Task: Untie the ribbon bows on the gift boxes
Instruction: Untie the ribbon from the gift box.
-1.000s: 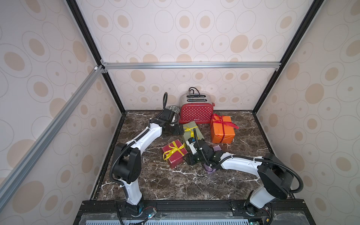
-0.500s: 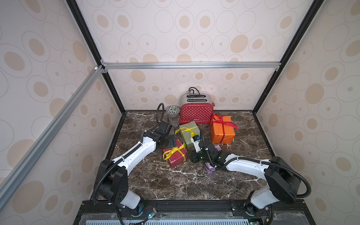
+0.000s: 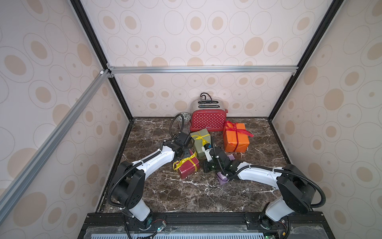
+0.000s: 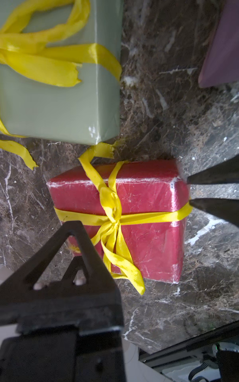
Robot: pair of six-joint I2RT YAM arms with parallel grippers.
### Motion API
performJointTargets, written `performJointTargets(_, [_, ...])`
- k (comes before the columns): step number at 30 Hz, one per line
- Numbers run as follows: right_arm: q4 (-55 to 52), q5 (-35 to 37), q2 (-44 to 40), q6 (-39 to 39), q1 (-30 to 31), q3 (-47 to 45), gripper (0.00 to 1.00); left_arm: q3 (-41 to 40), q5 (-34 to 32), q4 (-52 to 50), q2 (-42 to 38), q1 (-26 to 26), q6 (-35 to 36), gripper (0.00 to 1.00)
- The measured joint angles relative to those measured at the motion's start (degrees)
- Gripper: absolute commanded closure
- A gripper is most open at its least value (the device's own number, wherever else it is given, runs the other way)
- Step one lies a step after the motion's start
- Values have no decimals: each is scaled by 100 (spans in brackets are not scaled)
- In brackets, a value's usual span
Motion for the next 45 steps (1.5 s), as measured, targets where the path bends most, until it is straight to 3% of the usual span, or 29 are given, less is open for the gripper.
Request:
performJointTargets(13, [-9,-315,308,-24,-13,111,99,-72,59,330,81,0,-186,48])
performJointTargets(18, [-7,-378,332,-46,-55,120,100,-142,76,380,74,0,-219,64])
performJointTargets(24, [17,-431,411,-101,-63,227,100,-286,28,437,-31,0,-264,74])
performJointTargets(33, [2,-439,507,-153,-63,334,100,-310,26,452,-44,0,-203,100])
performJointTargets(45, [44,-448,516,-151,-63,339,100,-317,50,496,-197,0,22,100])
